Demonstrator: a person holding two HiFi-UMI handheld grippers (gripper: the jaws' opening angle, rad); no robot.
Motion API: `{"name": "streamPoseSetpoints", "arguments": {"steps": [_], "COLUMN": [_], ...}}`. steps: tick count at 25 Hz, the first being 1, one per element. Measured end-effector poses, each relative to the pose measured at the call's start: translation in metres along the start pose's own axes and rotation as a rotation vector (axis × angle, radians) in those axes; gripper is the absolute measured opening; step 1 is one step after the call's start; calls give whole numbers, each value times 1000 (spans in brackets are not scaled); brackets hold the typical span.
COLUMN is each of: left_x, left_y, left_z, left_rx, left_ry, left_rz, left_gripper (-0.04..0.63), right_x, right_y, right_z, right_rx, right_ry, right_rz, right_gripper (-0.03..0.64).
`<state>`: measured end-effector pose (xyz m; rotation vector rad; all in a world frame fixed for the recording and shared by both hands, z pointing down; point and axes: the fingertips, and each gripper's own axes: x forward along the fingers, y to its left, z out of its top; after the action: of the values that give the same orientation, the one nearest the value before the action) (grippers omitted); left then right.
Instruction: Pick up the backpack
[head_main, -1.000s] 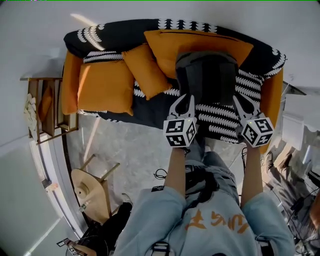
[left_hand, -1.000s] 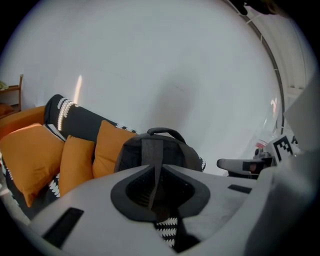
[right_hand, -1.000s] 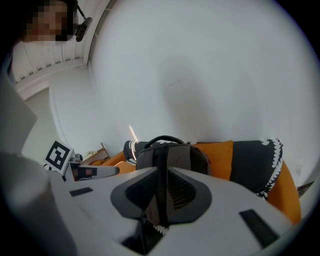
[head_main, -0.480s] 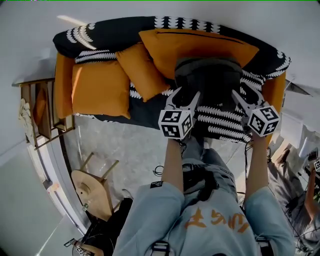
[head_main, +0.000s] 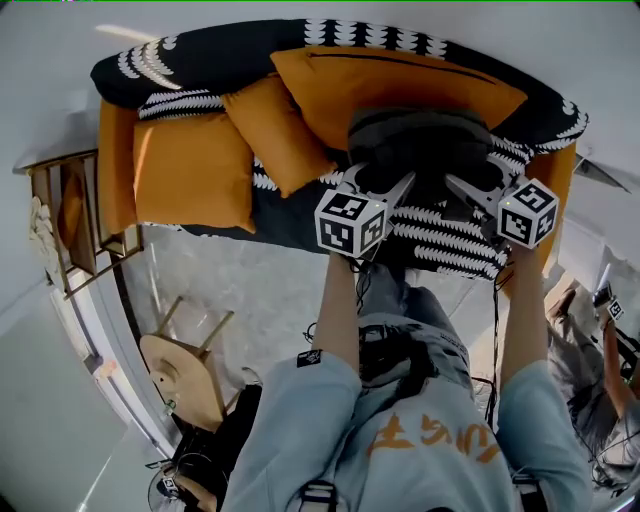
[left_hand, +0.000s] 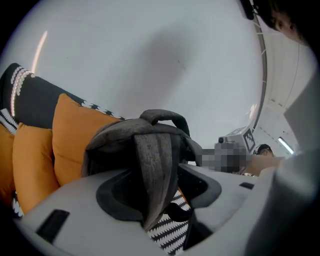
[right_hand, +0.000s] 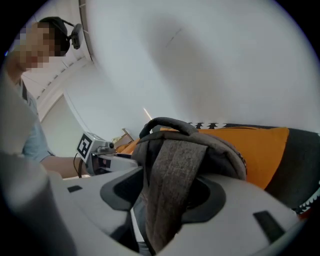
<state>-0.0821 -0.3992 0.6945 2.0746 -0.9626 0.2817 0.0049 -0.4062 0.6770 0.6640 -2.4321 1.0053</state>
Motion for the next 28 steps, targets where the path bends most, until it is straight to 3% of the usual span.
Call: {"name": "streamPoseSetpoints", "arguments": {"steps": [4, 8, 13, 19, 25, 28], "left_x": [7, 14, 7, -16, -45, -60], "left_y": [-3, -6, -19, -46, -88, -99], "left_z": [-2, -8, -20, -23, -13, -8], "left_rx": [-25, -43, -59, -28, 8, 24], "left_ry": [12, 2, 28, 11, -44, -62], "left_rz": [-13, -21, -37, -27, -135, -147], "left_gripper": [143, 123, 53, 48, 48, 51], "right_x": [1, -7, -15, -30, -52, -62], "right_y": [1, 6, 22, 43, 64, 77], "right_z": [-1, -2, -10, -3, -8, -7], "right_rx": [8, 23, 13, 38, 95, 99], "right_ry": [-1, -13, 1, -61, -126, -149], "right_rz": [-14, -7, 9, 36, 19, 22], "right_gripper": [230, 112, 78, 71, 71, 67]}}
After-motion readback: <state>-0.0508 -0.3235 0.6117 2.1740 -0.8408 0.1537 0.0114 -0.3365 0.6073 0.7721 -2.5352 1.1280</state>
